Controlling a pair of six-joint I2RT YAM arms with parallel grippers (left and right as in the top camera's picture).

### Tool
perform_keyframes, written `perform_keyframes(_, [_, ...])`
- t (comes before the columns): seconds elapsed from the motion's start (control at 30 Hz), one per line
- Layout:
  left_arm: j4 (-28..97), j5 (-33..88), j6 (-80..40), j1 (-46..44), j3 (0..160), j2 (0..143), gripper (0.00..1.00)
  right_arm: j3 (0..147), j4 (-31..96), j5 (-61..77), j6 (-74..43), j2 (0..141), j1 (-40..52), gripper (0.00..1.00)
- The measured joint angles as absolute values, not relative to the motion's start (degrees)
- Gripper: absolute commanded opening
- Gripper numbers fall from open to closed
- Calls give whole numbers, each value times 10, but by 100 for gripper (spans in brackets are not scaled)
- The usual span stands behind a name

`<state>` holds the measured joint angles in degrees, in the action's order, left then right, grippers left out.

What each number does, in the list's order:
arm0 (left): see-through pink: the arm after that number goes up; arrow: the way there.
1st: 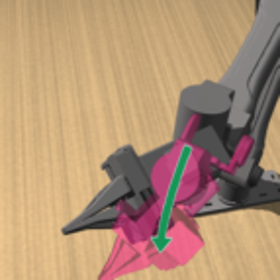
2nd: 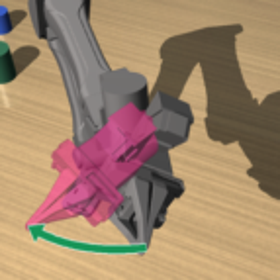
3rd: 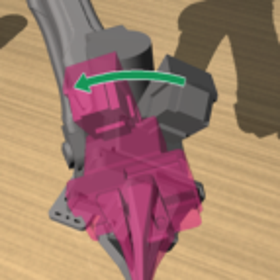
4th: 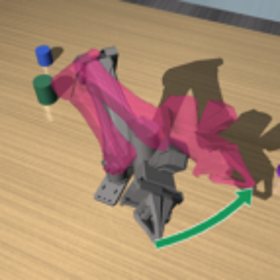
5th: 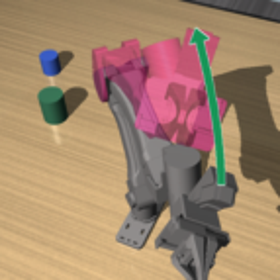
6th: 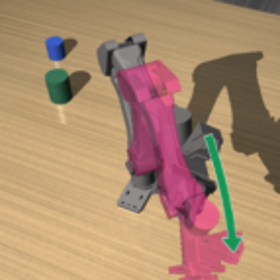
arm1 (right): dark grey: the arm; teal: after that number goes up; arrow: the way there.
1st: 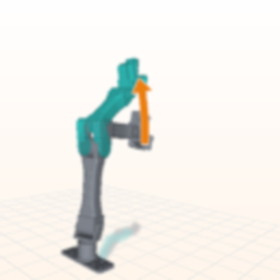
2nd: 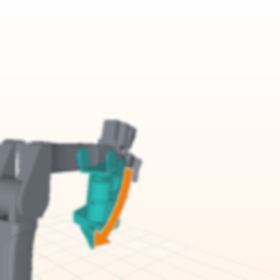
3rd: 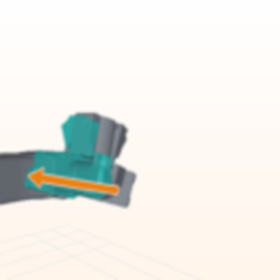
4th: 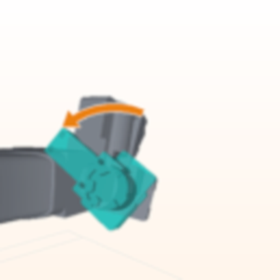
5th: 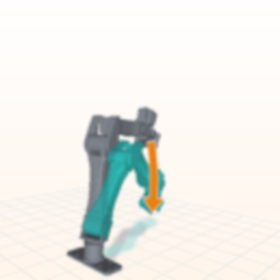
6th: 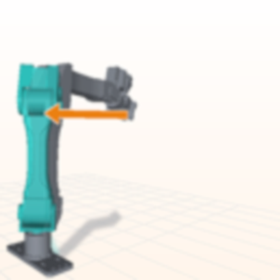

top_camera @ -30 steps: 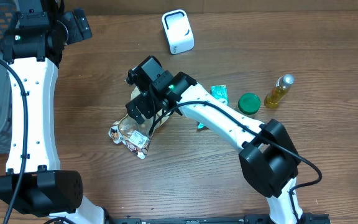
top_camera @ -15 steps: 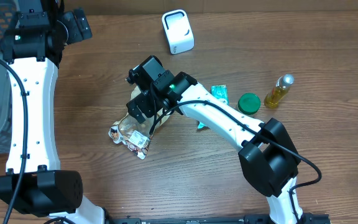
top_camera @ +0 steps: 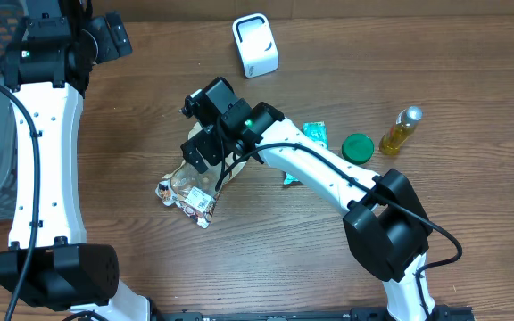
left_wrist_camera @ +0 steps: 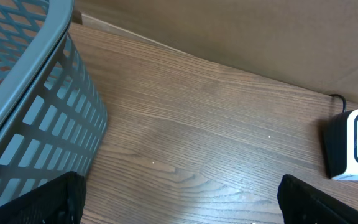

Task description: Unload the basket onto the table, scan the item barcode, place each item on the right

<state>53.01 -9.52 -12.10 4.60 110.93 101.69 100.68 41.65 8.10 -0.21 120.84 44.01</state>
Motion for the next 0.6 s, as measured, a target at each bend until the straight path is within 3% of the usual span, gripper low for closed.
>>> perform_keyframes(0.6, [530,-95,-121,46,1109,1017,99,1007,479,79,-2,1225,432,100])
